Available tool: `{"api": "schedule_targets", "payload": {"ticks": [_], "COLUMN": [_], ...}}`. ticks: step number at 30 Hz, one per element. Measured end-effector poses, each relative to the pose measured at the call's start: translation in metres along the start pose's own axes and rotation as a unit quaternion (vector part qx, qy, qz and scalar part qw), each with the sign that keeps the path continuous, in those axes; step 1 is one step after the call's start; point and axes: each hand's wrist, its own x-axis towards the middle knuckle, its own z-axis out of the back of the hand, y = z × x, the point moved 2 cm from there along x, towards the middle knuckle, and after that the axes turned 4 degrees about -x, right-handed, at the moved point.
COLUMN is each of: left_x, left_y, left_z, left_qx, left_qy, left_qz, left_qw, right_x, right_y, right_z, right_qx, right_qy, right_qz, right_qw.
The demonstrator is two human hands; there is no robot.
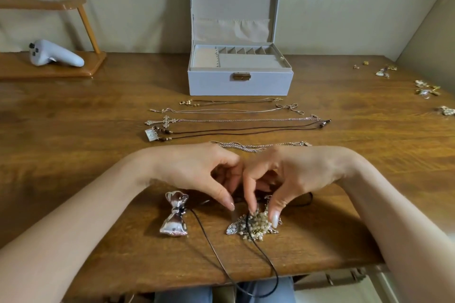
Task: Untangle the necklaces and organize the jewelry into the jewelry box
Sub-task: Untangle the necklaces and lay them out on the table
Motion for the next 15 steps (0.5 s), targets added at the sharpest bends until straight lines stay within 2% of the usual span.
{"api": "schedule_targets", "payload": {"ticks": [5,8,10,12,15], "left_x": [0.003,0.004,0.003,0.004,0.004], "left_y": [0.002,0.005,0.005,0.003,-0.001], "left_z": [0.0,0.001,0.0,0.0,0.001], "left_qx": [0.006,-0.011,-0.054,-0.108,-0.203], "left_qy": [-0.01,-0.018,-0.024,-0.042,-0.087], "left_qz": [0.01,0.008,0.003,-0.017,-0.046], "left_qw": [1.0,1.0,0.998,0.993,0.974], "right_x": [0.004,0.002,-0.002,-0.005,-0.008], "right_y": [-0.001,-0.001,-0.001,-0.002,-0.006], "right_z": [-0.007,-0.004,0.002,0.009,0.017], "right_qx": [-0.069,-0.053,-0.016,0.038,0.146], "right_qy": [0.007,-0.015,-0.067,-0.153,-0.275], "right_qz": [-0.03,-0.034,-0.015,0.012,0.049], "right_qw": [0.997,0.998,0.998,0.987,0.949]}}
